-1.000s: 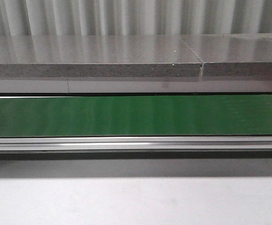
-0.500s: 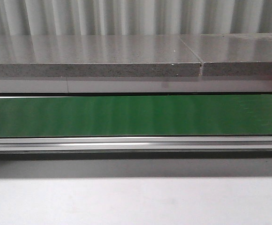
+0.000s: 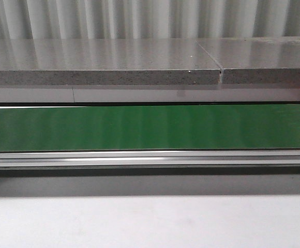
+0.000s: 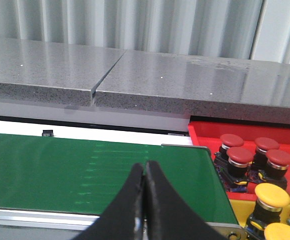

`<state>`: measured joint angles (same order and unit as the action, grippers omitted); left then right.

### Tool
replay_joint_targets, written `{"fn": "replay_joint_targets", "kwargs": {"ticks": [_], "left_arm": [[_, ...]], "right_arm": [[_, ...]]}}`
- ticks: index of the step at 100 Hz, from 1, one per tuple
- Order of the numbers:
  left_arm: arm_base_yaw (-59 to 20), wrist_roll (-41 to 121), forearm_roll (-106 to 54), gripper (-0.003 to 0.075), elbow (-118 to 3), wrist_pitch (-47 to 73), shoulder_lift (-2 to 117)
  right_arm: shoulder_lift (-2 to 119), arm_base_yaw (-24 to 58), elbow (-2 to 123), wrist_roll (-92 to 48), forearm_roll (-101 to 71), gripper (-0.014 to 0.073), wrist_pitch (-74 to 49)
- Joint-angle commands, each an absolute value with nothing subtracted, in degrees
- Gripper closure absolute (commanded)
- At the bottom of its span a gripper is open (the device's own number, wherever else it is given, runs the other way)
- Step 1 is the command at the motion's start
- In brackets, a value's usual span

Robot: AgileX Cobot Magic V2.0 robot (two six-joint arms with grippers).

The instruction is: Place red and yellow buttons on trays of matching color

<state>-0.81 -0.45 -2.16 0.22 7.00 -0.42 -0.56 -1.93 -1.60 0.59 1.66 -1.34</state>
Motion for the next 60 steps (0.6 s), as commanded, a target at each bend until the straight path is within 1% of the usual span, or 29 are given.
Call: {"fn": "replay_joint_targets", "kwargs": {"ticks": [1, 60], "left_arm": [[-0.68, -1.01, -3.45, 0.0740, 2.36, 3.29, -2.55], [-0.68, -1.01, -3.34, 0.0740, 2.79, 2.34, -2.55]], "right_arm": [[-1.53, -2.27, -1.30, 0.00, 1.46, 0.0660, 3.03], [-1.53, -2.27, -1.30, 0.00, 1.46, 0.0660, 3.03]]}}
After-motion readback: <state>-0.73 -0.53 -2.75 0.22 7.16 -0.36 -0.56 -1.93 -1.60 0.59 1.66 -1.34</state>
